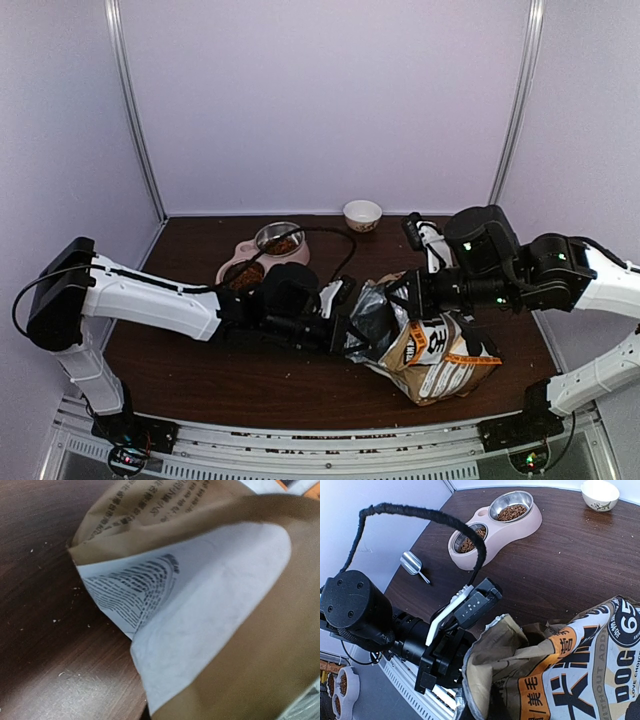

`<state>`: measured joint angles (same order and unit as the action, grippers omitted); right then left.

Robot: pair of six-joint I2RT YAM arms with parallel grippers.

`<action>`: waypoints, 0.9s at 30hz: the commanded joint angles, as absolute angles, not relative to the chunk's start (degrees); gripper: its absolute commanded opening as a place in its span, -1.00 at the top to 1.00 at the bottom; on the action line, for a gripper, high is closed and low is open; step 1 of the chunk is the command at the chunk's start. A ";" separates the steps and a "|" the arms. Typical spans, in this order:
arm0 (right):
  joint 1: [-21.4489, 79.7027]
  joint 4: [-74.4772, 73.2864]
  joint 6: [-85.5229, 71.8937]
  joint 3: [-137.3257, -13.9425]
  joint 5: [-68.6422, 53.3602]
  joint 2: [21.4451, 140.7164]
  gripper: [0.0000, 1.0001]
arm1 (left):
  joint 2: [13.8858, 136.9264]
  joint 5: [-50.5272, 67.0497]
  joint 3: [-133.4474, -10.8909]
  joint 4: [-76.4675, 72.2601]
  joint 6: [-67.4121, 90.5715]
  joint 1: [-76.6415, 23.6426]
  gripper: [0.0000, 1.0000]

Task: Serve the pet food
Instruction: Adjust the pet food bag at the center of the board.

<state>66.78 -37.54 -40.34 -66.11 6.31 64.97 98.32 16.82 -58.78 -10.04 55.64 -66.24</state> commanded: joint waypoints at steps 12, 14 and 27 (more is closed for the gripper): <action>67.21 -39.69 -34.23 -76.53 8.53 65.92 1.00 | 87.95 22.72 -72.73 -19.48 45.37 -70.21 1.00; 67.15 -40.09 -33.58 -77.09 8.38 66.33 1.00 | 87.36 22.66 -74.12 -19.19 45.14 -70.43 1.00; 67.15 -38.94 -31.27 -79.64 5.72 70.71 1.00 | 86.16 20.88 -76.56 -24.61 46.85 -72.48 1.00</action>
